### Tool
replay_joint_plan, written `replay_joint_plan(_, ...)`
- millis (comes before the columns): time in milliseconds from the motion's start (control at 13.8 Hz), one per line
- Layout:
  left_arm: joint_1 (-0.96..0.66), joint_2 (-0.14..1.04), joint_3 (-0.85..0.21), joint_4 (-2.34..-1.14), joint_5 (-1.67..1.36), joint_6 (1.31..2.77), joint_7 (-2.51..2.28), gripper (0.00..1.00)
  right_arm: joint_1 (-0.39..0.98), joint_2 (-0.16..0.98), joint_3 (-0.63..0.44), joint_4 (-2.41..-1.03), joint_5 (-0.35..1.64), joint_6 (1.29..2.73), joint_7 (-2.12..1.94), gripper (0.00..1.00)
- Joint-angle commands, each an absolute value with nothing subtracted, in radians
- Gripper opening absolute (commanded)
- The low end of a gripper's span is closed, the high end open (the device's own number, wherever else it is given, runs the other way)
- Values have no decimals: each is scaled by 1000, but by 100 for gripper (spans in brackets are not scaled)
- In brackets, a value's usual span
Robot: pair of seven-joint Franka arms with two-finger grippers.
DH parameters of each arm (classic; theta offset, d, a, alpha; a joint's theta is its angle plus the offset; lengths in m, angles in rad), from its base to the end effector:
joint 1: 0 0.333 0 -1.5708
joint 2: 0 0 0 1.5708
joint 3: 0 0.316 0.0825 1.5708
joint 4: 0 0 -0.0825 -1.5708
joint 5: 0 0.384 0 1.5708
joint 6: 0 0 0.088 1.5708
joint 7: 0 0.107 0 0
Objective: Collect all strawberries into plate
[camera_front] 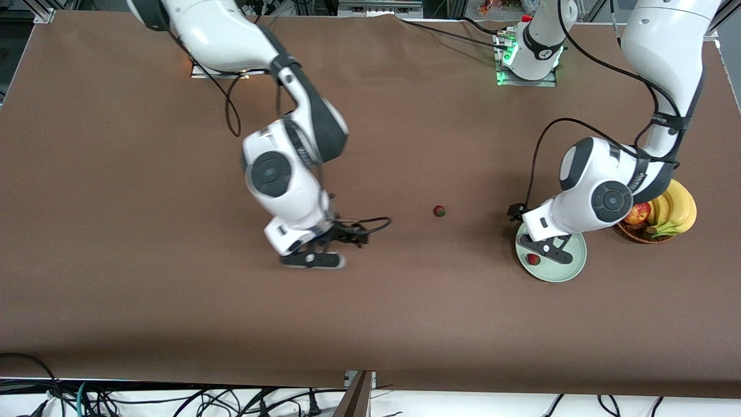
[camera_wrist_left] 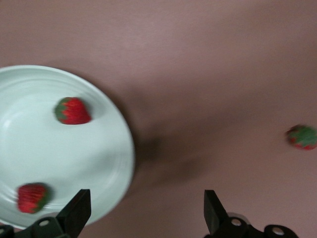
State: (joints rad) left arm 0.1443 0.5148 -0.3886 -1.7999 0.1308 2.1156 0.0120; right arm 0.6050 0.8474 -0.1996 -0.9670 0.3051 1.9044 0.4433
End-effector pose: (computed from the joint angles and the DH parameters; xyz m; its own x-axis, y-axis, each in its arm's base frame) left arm 0.6200 -0.1310 0.2667 0.9414 -0.3009 -0.1525 -0.2901 -0.9528 0.0897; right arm 0.6833 0.3807 0.3764 0.9983 -0.0515 0.0261 -0.0461 -0.9834 -0.1754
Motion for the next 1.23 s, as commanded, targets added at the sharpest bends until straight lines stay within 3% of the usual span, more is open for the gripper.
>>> replay_joint_plan(0, 68, 534, -405, -1789, 107, 2133, -234, 100, 537, 784, -236, -992, 299, 1739, 304, 100)
replay_joint_plan(290, -24, 560, -407, -1795, 112, 2225, -567, 100, 528, 703, -437, -992, 299, 1544, 119, 100)
replay_joint_plan(579, -92, 604, -403, -1871, 121, 2435, -762, 100, 441, 597, -462, -999, 247, 1381, 26, 100)
replay_joint_plan(724, -118, 615, -402, -1882, 121, 2450, -814, 100, 358, 517, -372, -1040, 209, 1350, 29, 100)
replay_joint_plan(1013, -120, 630, -400, -1898, 158, 2464, -816, 100, 143, 332, -42, -1225, -79, 1347, 18, 100)
replay_joint_plan(1158, -123, 644, -400, -1901, 158, 2480, -816, 97, 106, 264, -31, -1298, -100, 1365, 21, 100)
